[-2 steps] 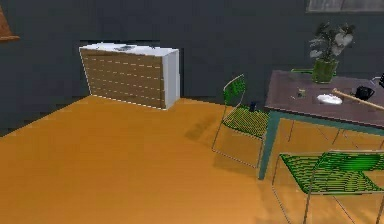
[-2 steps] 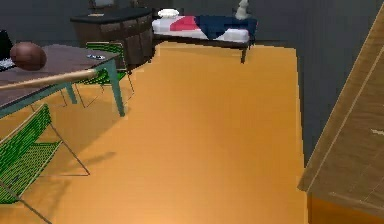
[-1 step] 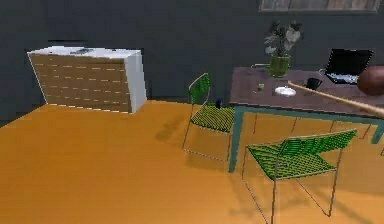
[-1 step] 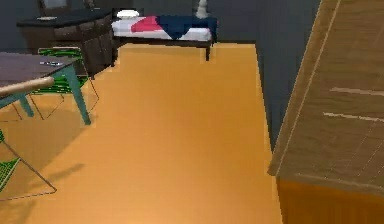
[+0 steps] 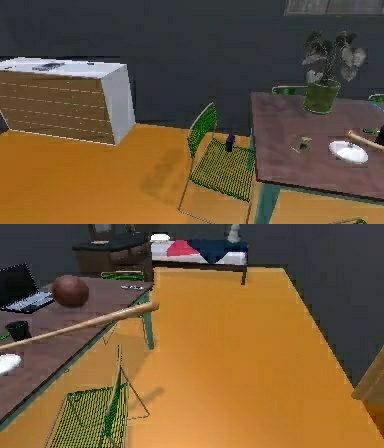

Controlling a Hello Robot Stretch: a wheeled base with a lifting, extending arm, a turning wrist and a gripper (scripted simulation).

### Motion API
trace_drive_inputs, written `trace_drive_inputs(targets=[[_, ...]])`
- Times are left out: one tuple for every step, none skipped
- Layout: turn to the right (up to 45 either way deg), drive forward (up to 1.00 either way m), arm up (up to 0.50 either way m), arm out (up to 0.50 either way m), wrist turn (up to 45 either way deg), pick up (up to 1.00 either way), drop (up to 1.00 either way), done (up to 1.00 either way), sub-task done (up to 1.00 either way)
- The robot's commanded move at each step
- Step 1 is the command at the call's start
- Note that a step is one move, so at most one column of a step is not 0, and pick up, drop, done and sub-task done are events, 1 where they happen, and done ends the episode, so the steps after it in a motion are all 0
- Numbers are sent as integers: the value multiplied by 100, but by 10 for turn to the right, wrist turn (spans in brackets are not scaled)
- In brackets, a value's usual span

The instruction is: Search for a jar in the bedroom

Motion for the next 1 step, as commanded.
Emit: trace_drive_inputs(targets=[[420, 0, 0, 0, 0, 0, 0, 0, 0]])
